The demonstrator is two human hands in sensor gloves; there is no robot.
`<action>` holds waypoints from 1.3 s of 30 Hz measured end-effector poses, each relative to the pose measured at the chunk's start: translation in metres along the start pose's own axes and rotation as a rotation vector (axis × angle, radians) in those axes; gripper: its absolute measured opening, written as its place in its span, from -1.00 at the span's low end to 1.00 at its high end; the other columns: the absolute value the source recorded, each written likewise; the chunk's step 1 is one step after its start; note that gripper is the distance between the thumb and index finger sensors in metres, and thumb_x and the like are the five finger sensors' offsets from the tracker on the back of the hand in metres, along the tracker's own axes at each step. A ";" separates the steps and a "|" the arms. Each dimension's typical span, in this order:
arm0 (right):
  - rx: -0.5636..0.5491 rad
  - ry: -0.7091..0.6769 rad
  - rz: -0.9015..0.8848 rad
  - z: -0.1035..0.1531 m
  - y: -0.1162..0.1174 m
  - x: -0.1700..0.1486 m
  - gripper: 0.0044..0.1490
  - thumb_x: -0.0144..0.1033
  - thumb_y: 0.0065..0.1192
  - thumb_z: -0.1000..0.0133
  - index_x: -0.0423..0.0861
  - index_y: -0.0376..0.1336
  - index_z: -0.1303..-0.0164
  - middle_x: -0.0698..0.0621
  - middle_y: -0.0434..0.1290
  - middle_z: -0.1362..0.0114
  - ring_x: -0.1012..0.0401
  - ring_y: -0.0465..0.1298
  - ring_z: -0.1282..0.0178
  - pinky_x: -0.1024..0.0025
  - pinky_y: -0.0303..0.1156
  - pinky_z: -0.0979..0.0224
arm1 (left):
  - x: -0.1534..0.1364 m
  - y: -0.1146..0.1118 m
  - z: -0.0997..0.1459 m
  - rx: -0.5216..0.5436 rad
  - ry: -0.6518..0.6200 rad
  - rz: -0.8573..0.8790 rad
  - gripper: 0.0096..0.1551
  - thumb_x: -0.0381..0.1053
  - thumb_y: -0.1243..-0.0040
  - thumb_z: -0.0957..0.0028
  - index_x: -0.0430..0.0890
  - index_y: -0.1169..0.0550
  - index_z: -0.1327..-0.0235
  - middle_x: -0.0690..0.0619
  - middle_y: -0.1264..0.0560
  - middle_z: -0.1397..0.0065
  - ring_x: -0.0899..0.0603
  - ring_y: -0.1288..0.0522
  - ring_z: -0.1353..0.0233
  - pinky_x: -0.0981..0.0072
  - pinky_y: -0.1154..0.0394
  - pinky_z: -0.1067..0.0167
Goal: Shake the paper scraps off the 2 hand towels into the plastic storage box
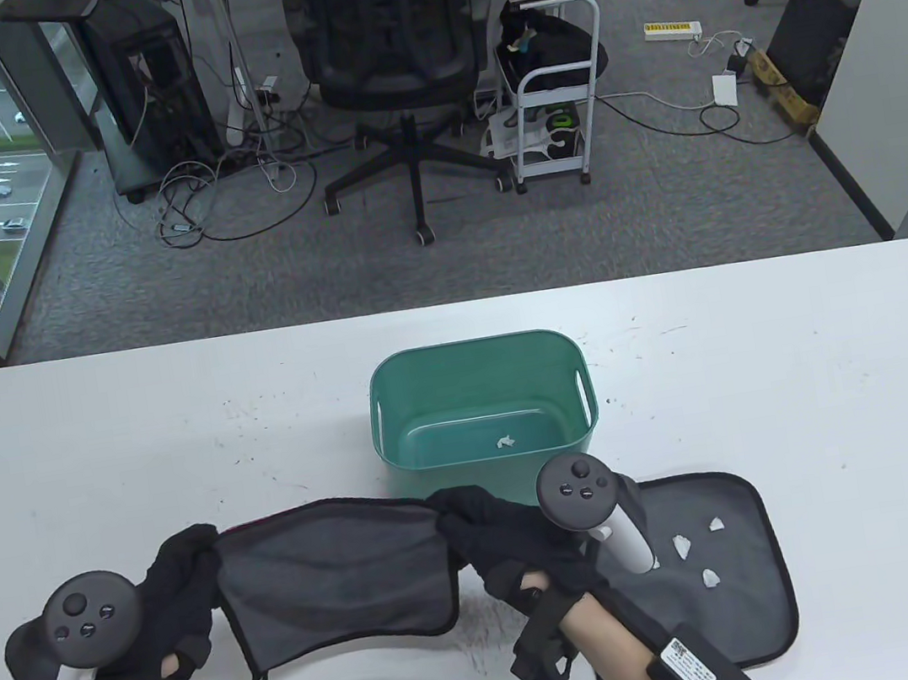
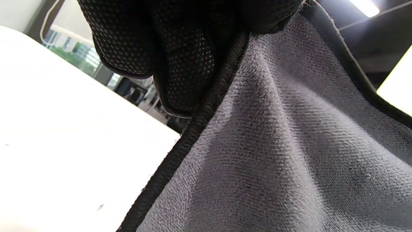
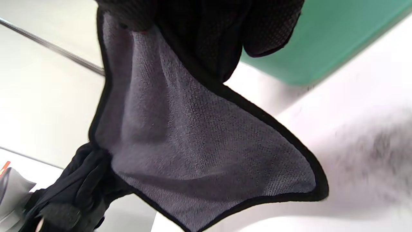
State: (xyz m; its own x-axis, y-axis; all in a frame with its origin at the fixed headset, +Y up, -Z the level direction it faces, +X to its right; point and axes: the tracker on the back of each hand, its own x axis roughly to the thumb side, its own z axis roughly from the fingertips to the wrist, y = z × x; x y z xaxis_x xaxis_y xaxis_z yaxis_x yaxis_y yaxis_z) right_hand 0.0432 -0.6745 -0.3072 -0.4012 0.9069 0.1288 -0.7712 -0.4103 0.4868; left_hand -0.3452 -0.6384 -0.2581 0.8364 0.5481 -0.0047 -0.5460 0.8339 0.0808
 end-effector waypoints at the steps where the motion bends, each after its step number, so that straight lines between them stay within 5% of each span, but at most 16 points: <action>1: 0.029 -0.014 -0.015 0.002 0.007 0.000 -0.52 -0.10 0.27 -0.15 0.10 0.37 -0.28 -0.03 0.64 -0.20 0.06 0.72 -0.02 -0.02 0.53 -0.22 | -0.002 0.000 0.004 -0.017 0.021 -0.016 -0.56 0.13 -0.09 -0.18 0.19 -0.47 -0.33 0.12 -0.77 -0.08 0.07 -0.80 0.08 0.13 -0.69 -0.06; 8: 0.145 0.069 -0.065 0.012 0.044 -0.016 -0.51 -0.10 0.26 -0.15 0.06 0.37 -0.28 -0.04 0.64 -0.17 0.10 0.73 0.06 0.02 0.55 -0.17 | -0.016 -0.009 0.018 -0.156 0.089 -0.089 -0.56 0.13 -0.10 -0.19 0.19 -0.47 -0.34 0.13 -0.77 -0.07 0.14 -0.77 0.17 0.16 -0.69 -0.03; 16: 0.055 0.254 0.094 -0.011 0.059 -0.053 -0.51 -0.10 0.26 -0.15 0.07 0.36 -0.29 -0.04 0.60 -0.23 0.07 0.69 -0.03 -0.03 0.49 -0.25 | -0.041 -0.048 -0.005 -0.278 0.196 -0.089 -0.56 0.14 -0.08 -0.20 0.20 -0.46 -0.35 0.08 -0.72 -0.20 0.07 -0.75 0.03 0.08 -0.64 -0.14; 29: -0.103 0.395 0.417 -0.053 0.071 -0.063 -0.50 -0.08 0.27 -0.14 0.08 0.39 -0.27 -0.05 0.54 -0.33 0.03 0.64 -0.17 -0.07 0.43 -0.33 | -0.058 -0.093 -0.035 -0.243 0.342 -0.137 -0.56 0.17 -0.08 -0.19 0.24 -0.46 -0.34 -0.04 -0.48 -0.57 -0.19 -0.52 -0.47 -0.21 -0.39 -0.43; 39: -0.148 0.445 0.597 -0.066 0.082 -0.060 -0.50 -0.05 0.26 -0.13 0.08 0.39 -0.27 -0.04 0.57 -0.30 0.11 0.64 -0.08 -0.01 0.45 -0.30 | -0.064 -0.114 -0.054 -0.195 0.388 -0.244 -0.55 0.17 -0.09 -0.17 0.25 -0.46 -0.34 -0.09 -0.37 -0.65 -0.28 -0.38 -0.59 -0.27 -0.30 -0.48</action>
State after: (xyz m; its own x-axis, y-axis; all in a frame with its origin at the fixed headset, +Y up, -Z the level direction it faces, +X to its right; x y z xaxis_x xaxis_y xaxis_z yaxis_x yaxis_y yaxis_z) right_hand -0.0285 -0.7691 -0.3320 -0.9088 0.4150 -0.0420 -0.4059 -0.8567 0.3184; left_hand -0.3391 -0.7646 -0.3211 0.8818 0.2882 -0.3734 -0.3662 0.9173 -0.1567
